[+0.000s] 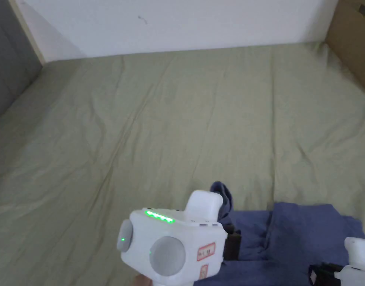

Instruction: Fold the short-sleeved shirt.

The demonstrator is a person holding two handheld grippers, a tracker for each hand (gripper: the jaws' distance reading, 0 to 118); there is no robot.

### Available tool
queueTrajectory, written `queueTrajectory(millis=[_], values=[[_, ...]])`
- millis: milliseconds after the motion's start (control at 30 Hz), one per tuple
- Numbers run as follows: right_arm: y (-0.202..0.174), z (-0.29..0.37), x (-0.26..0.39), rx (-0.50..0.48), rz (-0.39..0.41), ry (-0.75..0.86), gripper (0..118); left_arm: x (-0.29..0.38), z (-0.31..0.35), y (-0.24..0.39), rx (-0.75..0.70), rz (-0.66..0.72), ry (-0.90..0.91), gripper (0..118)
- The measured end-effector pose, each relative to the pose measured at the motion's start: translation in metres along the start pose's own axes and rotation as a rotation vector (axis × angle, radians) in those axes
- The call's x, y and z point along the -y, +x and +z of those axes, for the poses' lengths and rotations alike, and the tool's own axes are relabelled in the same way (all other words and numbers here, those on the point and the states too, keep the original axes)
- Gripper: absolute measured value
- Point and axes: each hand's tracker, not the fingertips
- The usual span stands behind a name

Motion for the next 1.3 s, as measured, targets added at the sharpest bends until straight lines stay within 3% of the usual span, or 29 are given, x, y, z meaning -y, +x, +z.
queueTrajectory(millis=[67, 100, 133, 200, 333, 500, 567, 600, 633, 667, 700, 867, 1000, 1167, 1300], values=[[0.015, 0.008, 0.005, 0.013, -0.066, 0.005, 2, 0.011, -0.033, 0.015, -0.022, -0.099, -0.04, 44], [0.023, 0.01, 0.008, 0.027, -0.098, 0.003, 2, 0.015, -0.047, 0.019, -0.052, -0.114, -0.082, 62], [0.031, 0.012, 0.011, 0.043, -0.122, -0.001, 2, 0.021, -0.057, 0.017, -0.085, -0.099, -0.12, 73], [0.042, 0.016, 0.015, 0.064, -0.153, -0.001, 2, 0.028, -0.06, 0.013, -0.082, -0.063, -0.128, 73], [0.054, 0.021, 0.019, 0.083, -0.178, -0.003, 2, 0.026, -0.022, -0.014, -0.001, 0.145, -0.024, 75], [0.048, 0.019, 0.015, 0.079, -0.175, 0.0, 2, 0.023, 0.027, -0.049, 0.071, 0.317, 0.103, 74], [0.043, 0.018, 0.013, 0.066, -0.173, 0.004, 2, 0.025, 0.029, -0.061, 0.131, 0.402, 0.132, 68], [0.042, 0.017, 0.011, 0.053, -0.168, 0.006, 2, 0.026, 0.024, -0.064, 0.127, 0.423, 0.13, 51], [0.038, 0.017, 0.01, 0.046, -0.162, 0.007, 2, 0.027, 0.018, -0.064, 0.081, 0.407, 0.112, 9], [0.035, 0.018, 0.009, 0.039, -0.154, 0.009, 2, 0.027, 0.009, -0.062, 0.024, 0.387, 0.096, 0], [0.032, 0.019, 0.008, 0.029, -0.137, 0.015, 2, 0.028, 0.001, -0.06, -0.011, 0.356, 0.067, 0], [0.026, 0.018, 0.003, 0.024, -0.094, 0.027, 2, 0.029, -0.041, -0.031, 0.167, 0.358, -0.024, 0], [0.029, 0.016, 0.005, 0.009, -0.099, 0.024, 2, 0.028, -0.071, -0.006, 0.112, 0.287, -0.139, 0], [0.036, 0.016, 0.012, 0.014, -0.111, 0.017, 2, 0.036, -0.081, 0.02, 0.335, 0.279, -0.181, 0], [0.041, 0.015, 0.015, 0.026, -0.131, 0.007, 2, 0.043, -0.085, 0.028, 0.314, 0.279, -0.193, 0]])
